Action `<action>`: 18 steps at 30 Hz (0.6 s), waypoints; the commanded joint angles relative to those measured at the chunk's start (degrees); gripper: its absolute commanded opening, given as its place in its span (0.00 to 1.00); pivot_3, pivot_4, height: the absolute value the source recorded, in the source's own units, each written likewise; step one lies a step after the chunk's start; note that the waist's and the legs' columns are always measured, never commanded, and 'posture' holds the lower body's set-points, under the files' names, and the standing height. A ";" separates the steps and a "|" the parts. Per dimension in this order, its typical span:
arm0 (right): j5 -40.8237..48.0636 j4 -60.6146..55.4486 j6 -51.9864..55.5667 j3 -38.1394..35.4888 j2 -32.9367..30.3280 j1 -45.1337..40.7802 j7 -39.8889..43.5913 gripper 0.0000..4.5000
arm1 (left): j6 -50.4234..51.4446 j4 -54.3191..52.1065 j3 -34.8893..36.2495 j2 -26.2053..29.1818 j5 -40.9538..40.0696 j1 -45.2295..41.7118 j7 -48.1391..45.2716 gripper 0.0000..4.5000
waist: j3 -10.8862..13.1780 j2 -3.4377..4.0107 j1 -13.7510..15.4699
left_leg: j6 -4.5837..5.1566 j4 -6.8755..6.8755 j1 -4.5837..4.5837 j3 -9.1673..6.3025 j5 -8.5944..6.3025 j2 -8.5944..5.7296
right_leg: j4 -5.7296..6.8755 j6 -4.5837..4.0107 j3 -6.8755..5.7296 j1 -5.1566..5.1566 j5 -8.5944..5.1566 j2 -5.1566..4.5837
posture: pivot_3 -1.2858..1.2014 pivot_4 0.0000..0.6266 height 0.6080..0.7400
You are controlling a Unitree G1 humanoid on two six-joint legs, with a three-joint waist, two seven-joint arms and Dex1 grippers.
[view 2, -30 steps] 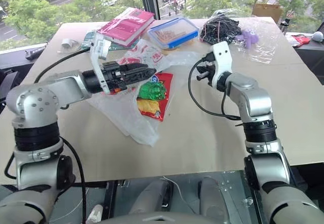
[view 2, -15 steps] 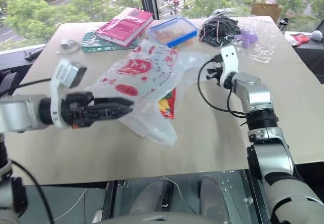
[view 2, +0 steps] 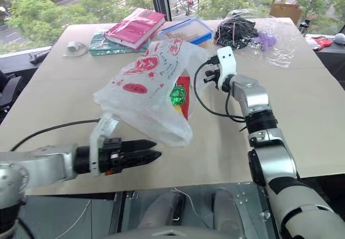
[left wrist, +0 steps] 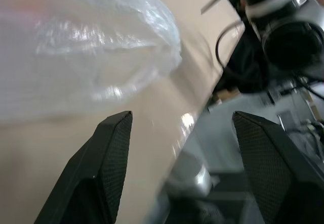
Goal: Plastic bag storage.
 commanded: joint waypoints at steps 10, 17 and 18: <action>-1.17 -9.72 4.57 0.76 0.04 1.57 -1.54 0.00 | -7.14 11.03 -11.20 -20.05 10.52 -13.73 8.47 0.72 | -0.02 -0.01 -0.16 | 0.00 0.05 -0.02 -0.02 0.00 -0.04 | 0.03 0.01 -0.02 -0.01 0.01 -0.02 | 0.52 0.24 1.00; -1.02 -10.53 5.60 -0.23 -1.46 1.42 -1.94 0.00 | -8.91 15.72 -9.25 -26.32 11.10 -17.70 7.75 0.67 | -0.02 -0.01 -0.29 | 0.01 0.06 -0.02 0.02 0.00 -0.02 | 0.06 0.01 0.03 -0.03 0.00 0.01 | 0.52 0.24 1.00; -0.85 -10.13 5.39 -0.78 -1.73 1.11 -2.14 0.00 | -8.97 16.08 -8.46 -26.37 10.82 -17.88 7.38 0.61 | -0.02 -0.01 -0.28 | 0.01 0.06 -0.02 0.01 0.00 -0.02 | 0.06 0.01 0.02 -0.03 0.00 0.02 | 0.52 0.24 1.00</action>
